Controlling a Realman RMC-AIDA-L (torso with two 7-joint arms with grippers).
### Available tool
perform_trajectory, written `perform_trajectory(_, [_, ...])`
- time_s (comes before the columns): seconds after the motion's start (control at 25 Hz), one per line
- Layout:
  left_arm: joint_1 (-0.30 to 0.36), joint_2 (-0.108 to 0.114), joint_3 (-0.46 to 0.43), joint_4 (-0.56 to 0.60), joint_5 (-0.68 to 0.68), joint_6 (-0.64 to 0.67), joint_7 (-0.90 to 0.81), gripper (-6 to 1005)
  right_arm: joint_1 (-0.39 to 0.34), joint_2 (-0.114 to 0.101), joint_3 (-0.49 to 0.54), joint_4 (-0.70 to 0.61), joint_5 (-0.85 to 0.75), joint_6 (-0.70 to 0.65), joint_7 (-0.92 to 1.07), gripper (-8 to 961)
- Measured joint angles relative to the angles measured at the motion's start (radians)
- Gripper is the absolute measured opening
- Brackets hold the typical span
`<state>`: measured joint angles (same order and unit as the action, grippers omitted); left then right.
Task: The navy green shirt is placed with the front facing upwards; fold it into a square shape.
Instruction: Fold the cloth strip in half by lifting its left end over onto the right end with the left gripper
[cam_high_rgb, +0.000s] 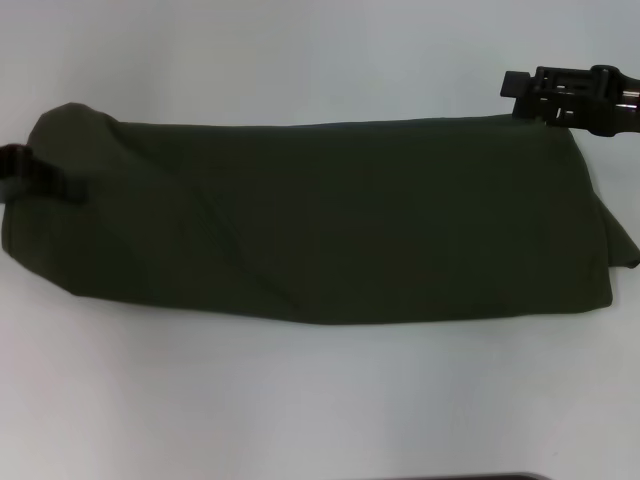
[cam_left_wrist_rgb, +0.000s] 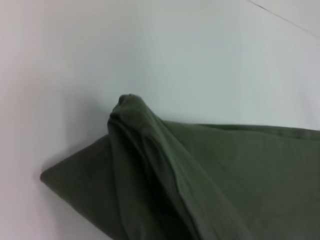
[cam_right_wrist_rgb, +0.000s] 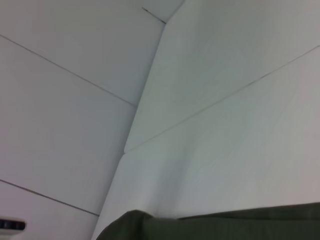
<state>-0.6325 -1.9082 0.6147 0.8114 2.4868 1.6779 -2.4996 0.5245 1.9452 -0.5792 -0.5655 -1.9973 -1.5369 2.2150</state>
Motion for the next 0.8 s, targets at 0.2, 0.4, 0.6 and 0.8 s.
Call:
perform_trajectory(0.2, [-0.028, -0.003, 0.041, -0.003, 0.0, -0.053, -0.026, 152, 0.0, 0.002, -0.001, -0.001, 0.0, -0.004, 0.0, 650])
perform_trajectory(0.4, [-0.047, 0.008, 0.051, -0.018, 0.005, -0.08, -0.039, 152, 0.0, 0.003, -0.001, -0.002, 0.0, -0.013, 0.0, 650])
perform_trajectory(0.6, [-0.044, 0.022, 0.046, -0.021, 0.024, -0.082, -0.046, 152, 0.001, 0.003, 0.0, -0.002, 0.0, -0.013, 0.0, 651])
perform_trajectory(0.8, [-0.039, 0.042, 0.044, -0.023, 0.025, -0.113, -0.065, 150, 0.004, 0.002, 0.001, -0.002, 0.0, -0.012, 0.0, 651])
